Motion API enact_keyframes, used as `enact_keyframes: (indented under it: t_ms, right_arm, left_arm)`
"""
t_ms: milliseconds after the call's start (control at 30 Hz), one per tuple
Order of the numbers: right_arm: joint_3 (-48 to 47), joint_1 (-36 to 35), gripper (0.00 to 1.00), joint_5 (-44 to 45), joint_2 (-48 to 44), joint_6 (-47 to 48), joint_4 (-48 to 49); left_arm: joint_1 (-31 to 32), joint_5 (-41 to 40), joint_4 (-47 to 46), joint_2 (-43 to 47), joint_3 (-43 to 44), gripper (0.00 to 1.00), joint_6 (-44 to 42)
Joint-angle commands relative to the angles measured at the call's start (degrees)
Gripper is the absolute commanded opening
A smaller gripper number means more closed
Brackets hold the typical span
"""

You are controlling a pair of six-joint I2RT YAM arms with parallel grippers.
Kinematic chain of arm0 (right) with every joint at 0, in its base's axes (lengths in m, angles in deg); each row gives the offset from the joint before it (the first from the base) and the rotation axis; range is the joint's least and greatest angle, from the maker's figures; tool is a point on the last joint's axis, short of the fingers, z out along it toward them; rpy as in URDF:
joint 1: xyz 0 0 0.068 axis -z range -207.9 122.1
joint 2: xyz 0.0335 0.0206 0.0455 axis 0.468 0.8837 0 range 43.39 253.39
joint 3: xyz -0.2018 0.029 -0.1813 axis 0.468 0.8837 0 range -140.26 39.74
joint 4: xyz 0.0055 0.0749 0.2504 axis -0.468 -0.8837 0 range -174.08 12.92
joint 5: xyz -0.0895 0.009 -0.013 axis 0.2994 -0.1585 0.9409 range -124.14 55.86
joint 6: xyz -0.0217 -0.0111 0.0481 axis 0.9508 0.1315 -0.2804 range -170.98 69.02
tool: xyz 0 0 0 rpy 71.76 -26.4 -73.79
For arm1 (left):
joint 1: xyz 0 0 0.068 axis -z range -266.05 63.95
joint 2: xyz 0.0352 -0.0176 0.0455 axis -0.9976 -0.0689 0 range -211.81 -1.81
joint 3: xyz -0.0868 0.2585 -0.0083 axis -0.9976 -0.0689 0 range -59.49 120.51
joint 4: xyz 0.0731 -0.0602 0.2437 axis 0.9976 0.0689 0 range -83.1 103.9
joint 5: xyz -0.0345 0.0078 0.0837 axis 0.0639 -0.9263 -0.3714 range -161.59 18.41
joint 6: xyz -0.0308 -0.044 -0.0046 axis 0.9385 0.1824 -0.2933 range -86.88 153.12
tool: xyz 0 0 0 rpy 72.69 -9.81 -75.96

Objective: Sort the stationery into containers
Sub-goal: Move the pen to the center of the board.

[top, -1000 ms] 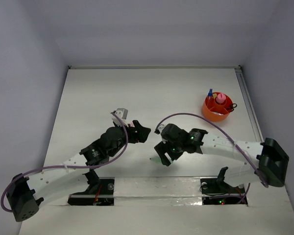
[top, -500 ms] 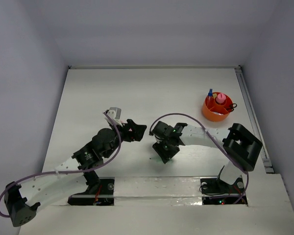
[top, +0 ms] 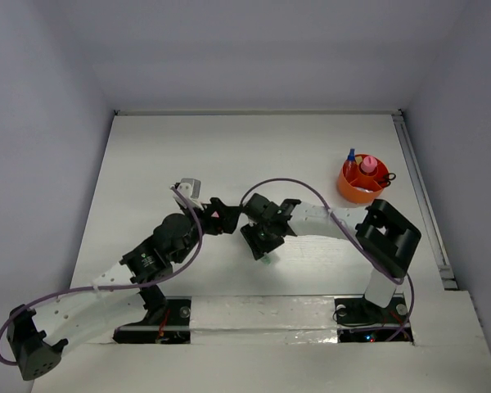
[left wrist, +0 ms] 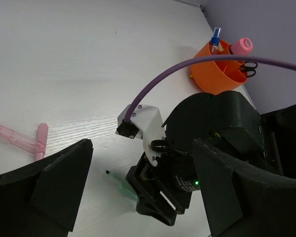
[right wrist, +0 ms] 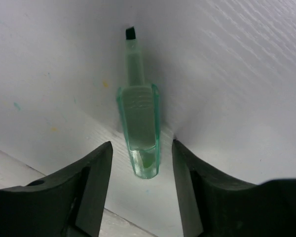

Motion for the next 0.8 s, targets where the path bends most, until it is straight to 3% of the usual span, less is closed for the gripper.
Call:
enact_keyframes:
  t_ms: [0, 133, 267, 467, 600, 767]
  right_arm:
    - [-2.3, -0.3, 0.59, 8.3, -0.5, -2.1, 4.8]
    - [3.6, -0.3, 0.73, 9.6, -6.5, -3.2, 8.7]
    - [10.4, -0.3, 0.76, 7.1, -12.2, -3.0, 14.7]
    - [13.4, -0.3, 0.76, 6.6, -10.7, -2.0, 16.5]
    - [12.8, -1.4, 0.68, 6.5, -9.4, -1.1, 16.7]
    - [10.6, -3.5, 0.65, 12.5, -6.8, -0.9, 11.7]
  left_arm:
    - [0.4, 2.2, -1.8, -1.1, 0.5, 0.79, 0.4]
    - [-0.2, 2.0, -2.1, -1.1, -1.8, 0.78, 2.3]
    - [-0.2, 1.4, -1.0, -1.3, -3.2, 0.77, 3.9]
    - [-0.7, 2.8, -1.8, -1.9, -4.6, 0.76, 5.6]
    - [-0.7, 2.7, -1.9, -2.1, -4.7, 0.75, 5.9]
    - [-0.7, 2.0, -1.9, -3.3, -5.0, 0.74, 6.6]
